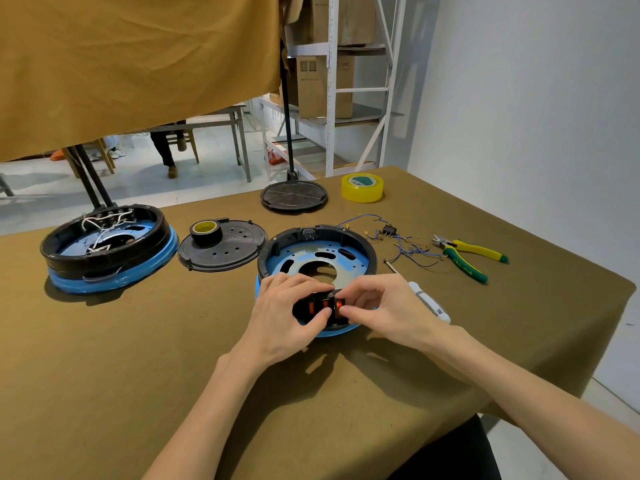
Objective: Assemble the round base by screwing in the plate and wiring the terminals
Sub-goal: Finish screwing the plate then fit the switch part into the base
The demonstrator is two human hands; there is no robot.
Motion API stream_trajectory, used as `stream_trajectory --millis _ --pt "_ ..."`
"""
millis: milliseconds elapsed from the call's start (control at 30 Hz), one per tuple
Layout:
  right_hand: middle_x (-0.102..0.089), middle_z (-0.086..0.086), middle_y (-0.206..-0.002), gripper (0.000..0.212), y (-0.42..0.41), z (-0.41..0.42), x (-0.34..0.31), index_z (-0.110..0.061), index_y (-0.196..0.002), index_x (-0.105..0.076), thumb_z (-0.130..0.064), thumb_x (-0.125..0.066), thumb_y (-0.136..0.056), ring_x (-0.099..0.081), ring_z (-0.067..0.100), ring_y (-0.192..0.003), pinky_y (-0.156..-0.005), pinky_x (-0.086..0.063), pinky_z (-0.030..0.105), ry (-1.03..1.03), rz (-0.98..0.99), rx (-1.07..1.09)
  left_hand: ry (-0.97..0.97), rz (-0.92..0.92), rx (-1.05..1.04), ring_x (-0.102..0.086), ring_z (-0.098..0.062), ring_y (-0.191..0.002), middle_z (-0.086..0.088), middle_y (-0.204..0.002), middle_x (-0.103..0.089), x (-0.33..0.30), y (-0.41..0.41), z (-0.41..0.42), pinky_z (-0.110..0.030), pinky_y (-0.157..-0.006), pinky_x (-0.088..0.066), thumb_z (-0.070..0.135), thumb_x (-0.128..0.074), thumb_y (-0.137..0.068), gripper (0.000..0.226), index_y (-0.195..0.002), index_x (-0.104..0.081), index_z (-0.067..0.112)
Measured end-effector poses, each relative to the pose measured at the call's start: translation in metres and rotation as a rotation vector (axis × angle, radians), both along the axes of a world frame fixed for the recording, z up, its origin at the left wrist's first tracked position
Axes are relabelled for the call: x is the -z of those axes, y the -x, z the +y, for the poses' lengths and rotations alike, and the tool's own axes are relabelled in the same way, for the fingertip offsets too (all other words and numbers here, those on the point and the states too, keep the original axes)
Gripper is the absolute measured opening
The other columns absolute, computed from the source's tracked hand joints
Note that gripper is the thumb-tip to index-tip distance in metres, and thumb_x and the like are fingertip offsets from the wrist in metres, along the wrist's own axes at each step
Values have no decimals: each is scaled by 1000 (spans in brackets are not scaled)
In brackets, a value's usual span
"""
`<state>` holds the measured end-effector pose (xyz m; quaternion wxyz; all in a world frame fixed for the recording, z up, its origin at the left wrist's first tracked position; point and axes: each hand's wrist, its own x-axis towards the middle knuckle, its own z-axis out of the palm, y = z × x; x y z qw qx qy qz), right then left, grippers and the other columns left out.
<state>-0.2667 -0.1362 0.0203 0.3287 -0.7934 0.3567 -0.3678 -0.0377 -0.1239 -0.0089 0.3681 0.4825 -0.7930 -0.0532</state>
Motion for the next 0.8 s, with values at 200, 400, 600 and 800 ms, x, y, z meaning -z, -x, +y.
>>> stream_trajectory --millis 200,400,600,800 --pt "-79 8 -87 20 0 1 -5 -14 -104 -78 -2 -77 -89 -77 26 -72 -68 -63 30 -203 -200 8 21 85 55 -44 -5 -130 26 -129 -59 -4 4 5 -25 -110 -22 51 -69 -86 42 -127 -68 42" --pt "-78 21 -95 21 4 2 -10 -8 -108 -78 3 -72 -91 -77 29 -79 -73 -63 32 -419 -352 -79 51 152 67 -44 5 -124 34 -115 -62 -8 5 8 -21 -109 -21 55 -65 -89 34 -121 -68 44" --pt "-77 21 -93 15 7 2 -7 -16 -95 -82 -4 -74 -91 -75 25 -74 -68 -62 30 -472 -389 -68 28 164 84 -45 3 -121 36 -110 -64 -7 10 11 -23 -107 -20 49 -59 -93 29 -121 -66 47" --pt "-77 21 -95 15 8 1 -5 -19 -90 -81 -4 -76 -89 -74 22 -73 -66 -62 29 -467 -380 -45 25 194 92 -48 4 -121 36 -108 -66 -9 9 12 -24 -110 -20 46 -61 -91 28 -118 -69 45"
